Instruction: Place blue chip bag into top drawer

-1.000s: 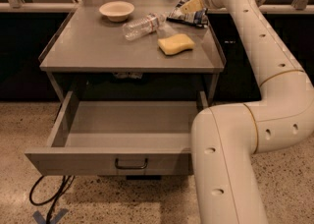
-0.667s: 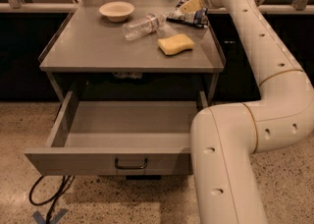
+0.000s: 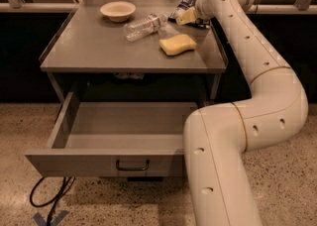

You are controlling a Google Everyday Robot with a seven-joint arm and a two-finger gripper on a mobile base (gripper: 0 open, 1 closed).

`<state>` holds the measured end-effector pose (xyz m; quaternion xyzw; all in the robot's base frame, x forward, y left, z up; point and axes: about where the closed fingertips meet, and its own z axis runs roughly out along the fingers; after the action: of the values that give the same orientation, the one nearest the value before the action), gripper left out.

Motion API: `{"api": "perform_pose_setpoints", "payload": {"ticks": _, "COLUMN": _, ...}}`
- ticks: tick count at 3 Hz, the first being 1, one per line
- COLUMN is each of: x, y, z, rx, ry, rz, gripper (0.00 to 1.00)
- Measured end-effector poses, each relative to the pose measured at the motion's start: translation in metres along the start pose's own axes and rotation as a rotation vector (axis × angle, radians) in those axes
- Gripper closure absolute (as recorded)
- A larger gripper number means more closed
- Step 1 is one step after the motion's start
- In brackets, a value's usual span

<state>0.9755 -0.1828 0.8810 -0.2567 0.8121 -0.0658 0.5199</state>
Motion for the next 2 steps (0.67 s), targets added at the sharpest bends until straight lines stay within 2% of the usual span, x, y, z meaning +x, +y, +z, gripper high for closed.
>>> {"api": "perform_pose_setpoints", "payload": {"ticks": 1, "x": 0.0, "y": 0.0, "z": 0.0, "rx": 0.0, "ry": 0.0, "rz": 0.0, "gripper": 0.0}}
{"api": "perform_pose_setpoints", "payload": {"ticks": 2, "x": 0.002, "y": -0.004, "z": 0.011, "rx": 0.047, "ry": -0.002, "rz": 0.041, "gripper": 0.0}}
